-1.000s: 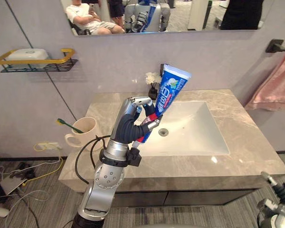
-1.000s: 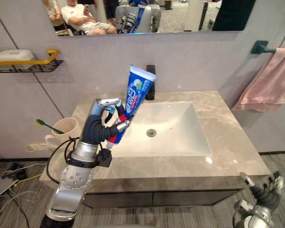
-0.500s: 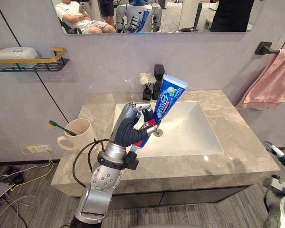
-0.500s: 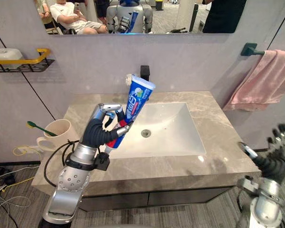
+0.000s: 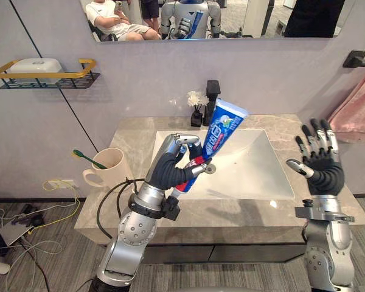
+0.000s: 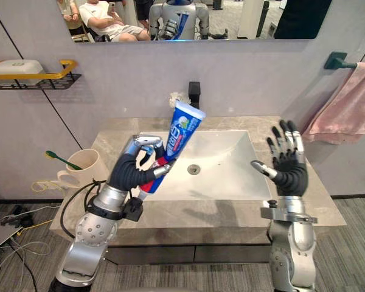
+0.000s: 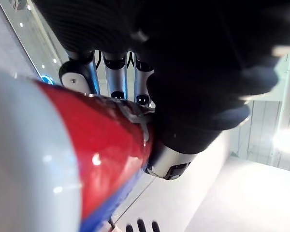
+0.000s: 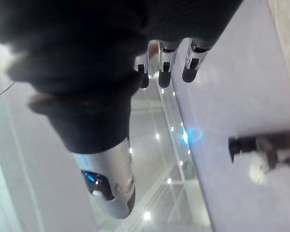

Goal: Organize washtable

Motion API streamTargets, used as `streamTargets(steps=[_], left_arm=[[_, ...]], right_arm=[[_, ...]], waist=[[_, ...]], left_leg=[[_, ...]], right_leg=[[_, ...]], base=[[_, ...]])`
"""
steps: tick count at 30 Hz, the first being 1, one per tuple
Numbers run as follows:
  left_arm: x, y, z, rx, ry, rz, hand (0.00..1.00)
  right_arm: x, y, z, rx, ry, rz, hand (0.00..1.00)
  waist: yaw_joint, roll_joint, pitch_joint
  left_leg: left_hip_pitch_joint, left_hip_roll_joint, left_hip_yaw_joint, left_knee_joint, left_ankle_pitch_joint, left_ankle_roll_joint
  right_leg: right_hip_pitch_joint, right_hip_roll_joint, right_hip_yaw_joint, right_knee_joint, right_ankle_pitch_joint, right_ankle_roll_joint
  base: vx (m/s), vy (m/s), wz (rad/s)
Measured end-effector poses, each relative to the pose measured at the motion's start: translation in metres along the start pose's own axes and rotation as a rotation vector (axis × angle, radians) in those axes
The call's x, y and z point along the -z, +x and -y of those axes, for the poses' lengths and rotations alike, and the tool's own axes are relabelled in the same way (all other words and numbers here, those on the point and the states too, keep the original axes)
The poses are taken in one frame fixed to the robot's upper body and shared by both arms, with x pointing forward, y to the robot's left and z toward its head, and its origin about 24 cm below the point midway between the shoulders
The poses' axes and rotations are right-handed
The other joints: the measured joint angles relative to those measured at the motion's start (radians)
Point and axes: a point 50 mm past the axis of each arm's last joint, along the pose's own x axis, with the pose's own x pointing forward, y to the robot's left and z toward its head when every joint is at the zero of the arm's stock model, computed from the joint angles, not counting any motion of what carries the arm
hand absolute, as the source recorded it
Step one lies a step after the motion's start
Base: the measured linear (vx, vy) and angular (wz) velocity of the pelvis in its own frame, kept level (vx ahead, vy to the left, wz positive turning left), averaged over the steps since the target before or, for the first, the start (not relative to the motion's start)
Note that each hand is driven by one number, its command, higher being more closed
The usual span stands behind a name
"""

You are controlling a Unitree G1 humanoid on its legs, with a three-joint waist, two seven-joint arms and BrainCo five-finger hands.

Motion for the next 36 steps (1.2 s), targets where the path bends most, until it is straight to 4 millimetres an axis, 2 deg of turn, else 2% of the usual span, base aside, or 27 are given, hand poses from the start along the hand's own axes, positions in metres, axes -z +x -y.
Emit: streamTargets(steps=[8,22,25,36], left_arm=[[0.005,0.003,0.008,0.015,-0.015,-0.01,1.0],[0.005,0.006,0.027,0.066,-0.056,-0.004,1.0],[0.004,0.009,0.031,0.083,-0.06,0.01,1.0],[0.002,0.01,0.038,0.098,-0.075,0.019,1.0]], right_arm=[[0.021,0.006,-0.037,-0.142,0.202,-0.062,0.0],[0.035,0.012,-0.076,-0.281,0.41,-0.119,0.0],[0.035,0.012,-0.077,-0.275,0.426,-0.12,0.0],[0.036,0.012,-0.077,-0.28,0.426,-0.128,0.0]], waist=[[0.008,-0.001,0.004],[0.012,-0.01,0.017],[0.022,-0.01,0.017],[0.024,-0.012,0.018]], left_leg=[[-0.006,-0.004,-0.014,-0.005,0.001,0.001],[-0.008,-0.015,-0.027,-0.018,0.008,0.006],[-0.011,-0.018,-0.028,-0.019,0.008,0.006],[-0.012,-0.019,-0.029,-0.021,0.009,0.008]], right_leg=[[0.001,-0.003,-0.014,-0.007,0.0,0.0],[0.005,-0.012,-0.032,-0.017,0.0,0.0],[0.003,-0.014,-0.032,-0.019,0.0,0.0],[0.001,-0.016,-0.034,-0.019,0.002,-0.002]], base=[[0.0,-0.004,0.06],[-0.01,-0.006,0.03],[0.0,0.0,0.0],[0.0,0.0,0.0]])
